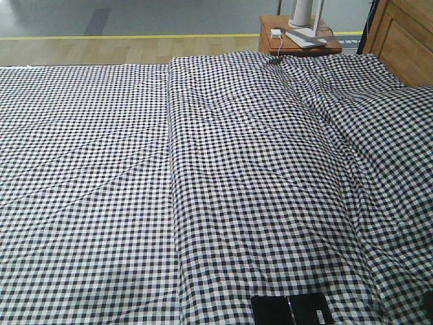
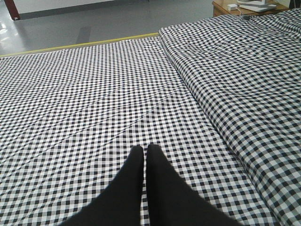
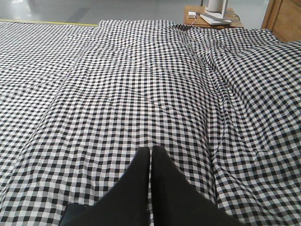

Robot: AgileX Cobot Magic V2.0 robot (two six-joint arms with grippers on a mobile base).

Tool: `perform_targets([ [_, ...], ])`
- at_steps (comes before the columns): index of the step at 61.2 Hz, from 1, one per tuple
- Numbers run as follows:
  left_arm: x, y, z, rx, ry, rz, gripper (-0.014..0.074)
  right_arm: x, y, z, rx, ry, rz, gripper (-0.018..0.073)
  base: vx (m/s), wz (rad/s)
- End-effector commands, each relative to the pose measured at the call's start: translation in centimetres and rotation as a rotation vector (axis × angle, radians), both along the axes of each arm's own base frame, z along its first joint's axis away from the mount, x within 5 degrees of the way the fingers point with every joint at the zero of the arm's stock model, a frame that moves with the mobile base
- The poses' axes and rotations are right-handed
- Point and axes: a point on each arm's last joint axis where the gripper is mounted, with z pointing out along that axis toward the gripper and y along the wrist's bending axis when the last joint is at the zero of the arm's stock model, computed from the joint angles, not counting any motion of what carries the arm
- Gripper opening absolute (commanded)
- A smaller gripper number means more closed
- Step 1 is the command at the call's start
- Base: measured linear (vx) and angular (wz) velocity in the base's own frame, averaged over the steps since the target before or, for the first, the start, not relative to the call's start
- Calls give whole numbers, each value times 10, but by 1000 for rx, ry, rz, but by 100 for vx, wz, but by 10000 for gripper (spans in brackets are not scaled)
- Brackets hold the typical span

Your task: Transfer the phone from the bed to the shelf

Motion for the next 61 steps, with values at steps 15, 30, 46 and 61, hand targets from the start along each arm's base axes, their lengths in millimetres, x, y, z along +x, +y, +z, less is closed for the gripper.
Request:
perform_targets([
  [15,1,0,14,-15,-100,-3,1,2,-1,7,4,-72,-8,-9,0,0],
  [30,1,0,14,-15,-100,-3,1,2,-1,7,4,-72,-8,-9,0,0],
  [46,1,0,14,-15,-100,-3,1,2,-1,7,4,-72,-8,-9,0,0],
  [61,1,0,14,-15,-100,-3,1,3,-4,10,-234,-119,22,-9,0,0],
])
